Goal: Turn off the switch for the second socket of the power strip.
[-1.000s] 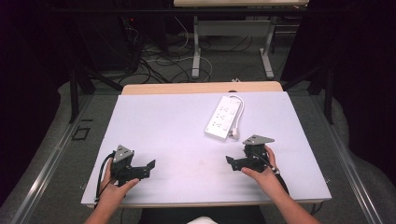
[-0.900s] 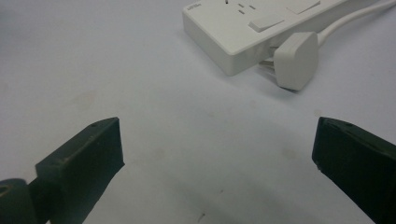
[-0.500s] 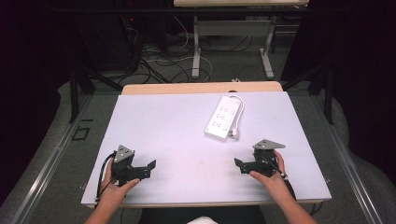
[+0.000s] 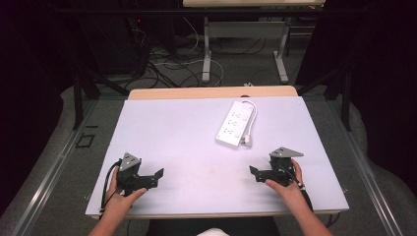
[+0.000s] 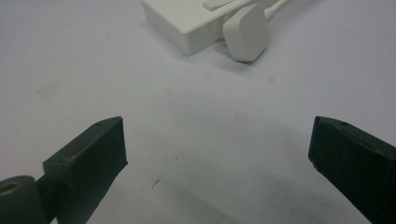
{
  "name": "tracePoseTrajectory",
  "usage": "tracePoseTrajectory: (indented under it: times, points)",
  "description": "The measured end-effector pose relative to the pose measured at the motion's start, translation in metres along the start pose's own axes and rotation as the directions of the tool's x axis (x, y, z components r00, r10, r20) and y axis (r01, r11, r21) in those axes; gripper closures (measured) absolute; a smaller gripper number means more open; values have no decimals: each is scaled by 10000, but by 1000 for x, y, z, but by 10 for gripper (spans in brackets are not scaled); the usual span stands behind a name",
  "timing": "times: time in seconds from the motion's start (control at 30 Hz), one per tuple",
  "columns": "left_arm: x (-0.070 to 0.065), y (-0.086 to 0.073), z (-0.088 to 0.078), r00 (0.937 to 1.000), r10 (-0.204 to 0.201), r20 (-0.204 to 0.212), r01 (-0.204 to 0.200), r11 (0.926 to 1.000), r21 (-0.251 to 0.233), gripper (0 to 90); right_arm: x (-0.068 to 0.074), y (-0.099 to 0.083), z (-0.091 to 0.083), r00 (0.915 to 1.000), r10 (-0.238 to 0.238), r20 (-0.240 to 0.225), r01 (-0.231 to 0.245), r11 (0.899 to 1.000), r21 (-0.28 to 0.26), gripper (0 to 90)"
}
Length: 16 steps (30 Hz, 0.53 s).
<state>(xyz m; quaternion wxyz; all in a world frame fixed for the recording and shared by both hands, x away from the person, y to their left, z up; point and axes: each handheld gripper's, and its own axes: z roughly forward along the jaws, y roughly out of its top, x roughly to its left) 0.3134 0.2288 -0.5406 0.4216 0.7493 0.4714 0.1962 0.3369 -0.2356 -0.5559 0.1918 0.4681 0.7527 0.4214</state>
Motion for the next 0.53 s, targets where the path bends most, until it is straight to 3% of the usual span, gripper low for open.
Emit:
tracePoseTrajectory:
  times: [0.53]
  points:
    - [1, 1, 0, 10000, 24, 22, -24, 10000, 63, 34, -2, -1, 1, 9998, 151, 85, -151, 9999, -19, 41]
